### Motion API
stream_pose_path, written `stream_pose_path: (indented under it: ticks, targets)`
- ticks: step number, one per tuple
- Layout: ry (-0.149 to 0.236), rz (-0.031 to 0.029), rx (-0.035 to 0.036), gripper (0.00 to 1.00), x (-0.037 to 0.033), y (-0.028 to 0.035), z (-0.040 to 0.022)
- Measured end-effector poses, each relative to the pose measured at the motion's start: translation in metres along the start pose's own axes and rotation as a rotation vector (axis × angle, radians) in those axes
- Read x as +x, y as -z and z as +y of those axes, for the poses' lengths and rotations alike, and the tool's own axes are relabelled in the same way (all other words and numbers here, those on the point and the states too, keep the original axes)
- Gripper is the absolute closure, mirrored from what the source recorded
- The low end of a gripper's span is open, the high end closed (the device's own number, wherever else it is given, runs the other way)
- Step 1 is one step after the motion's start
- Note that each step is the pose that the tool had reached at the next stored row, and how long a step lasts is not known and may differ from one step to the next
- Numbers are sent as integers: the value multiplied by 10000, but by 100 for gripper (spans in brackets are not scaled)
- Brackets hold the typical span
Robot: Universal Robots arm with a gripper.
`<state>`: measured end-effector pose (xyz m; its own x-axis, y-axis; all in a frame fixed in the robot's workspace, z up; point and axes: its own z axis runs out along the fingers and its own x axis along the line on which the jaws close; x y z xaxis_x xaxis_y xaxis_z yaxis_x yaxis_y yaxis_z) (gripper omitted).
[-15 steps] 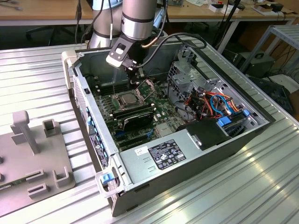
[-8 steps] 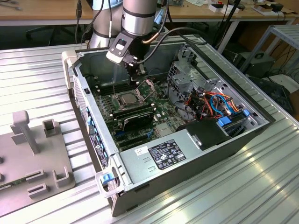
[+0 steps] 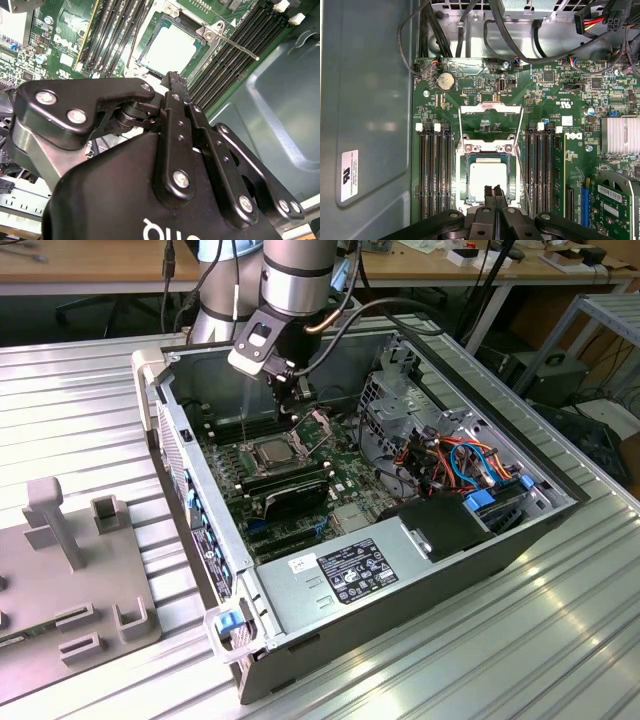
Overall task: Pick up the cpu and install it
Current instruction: 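Close the cpu cover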
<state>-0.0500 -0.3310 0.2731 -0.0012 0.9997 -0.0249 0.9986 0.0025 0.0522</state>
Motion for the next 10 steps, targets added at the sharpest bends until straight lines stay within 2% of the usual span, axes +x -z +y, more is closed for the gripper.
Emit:
stream_pose_path:
  ticks: [6,10]
  targets:
    - [0,0,0,89,0,-1,17]
    - [0,0,0,89,0,-4,77]
